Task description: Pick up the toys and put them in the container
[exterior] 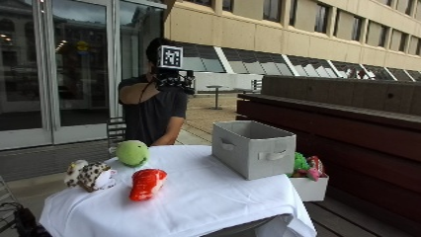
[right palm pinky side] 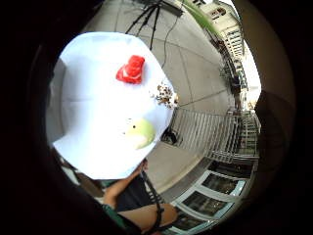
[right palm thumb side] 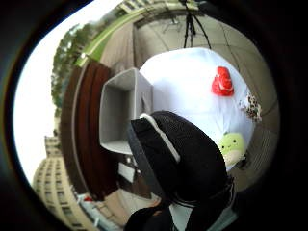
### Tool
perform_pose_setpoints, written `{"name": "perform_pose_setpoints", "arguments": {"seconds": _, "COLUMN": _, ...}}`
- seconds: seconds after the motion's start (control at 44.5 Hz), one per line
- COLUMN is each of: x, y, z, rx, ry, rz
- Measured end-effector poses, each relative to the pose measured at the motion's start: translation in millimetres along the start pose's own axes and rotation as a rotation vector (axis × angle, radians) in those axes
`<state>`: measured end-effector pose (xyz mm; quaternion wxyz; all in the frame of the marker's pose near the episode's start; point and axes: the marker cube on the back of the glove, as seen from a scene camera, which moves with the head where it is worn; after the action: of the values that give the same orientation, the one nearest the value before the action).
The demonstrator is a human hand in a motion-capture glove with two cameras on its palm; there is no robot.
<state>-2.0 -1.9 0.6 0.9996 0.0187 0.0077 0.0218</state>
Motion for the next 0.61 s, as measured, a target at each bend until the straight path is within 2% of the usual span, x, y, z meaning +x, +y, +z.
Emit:
{"name": "perform_pose_setpoints", "arguments": {"seconds": 0.09, "x": -1, "y": 0, "z": 0, "rx": 0.020, "ry": 0.009, "rz": 0.015}}
{"name": "perform_pose_setpoints", "arguments": {"seconds": 0.27, "x": -7, "y": 11, "z": -2, "rx": -0.042, "ry": 0.008, "rz": 0.015}}
{"name": "perform_pose_setpoints", "arguments": {"seconds": 0.36, "x": -8, "y": 11, "z": -1, "rx": -0.009, "ry": 0.017, "rz": 0.045}}
{"name": "perform_pose_setpoints", "arguments": {"seconds": 0.472, "x": -2, "y": 8, "z": -2, "rx": -0.010, "ry": 0.026, "rz": -0.012}}
{"name": "perform_pose_setpoints", "arguments": {"seconds": 0.607, "x": 12, "y": 32, "z": -11, "rx": -0.066, "ry": 0.050, "rz": -0.012}}
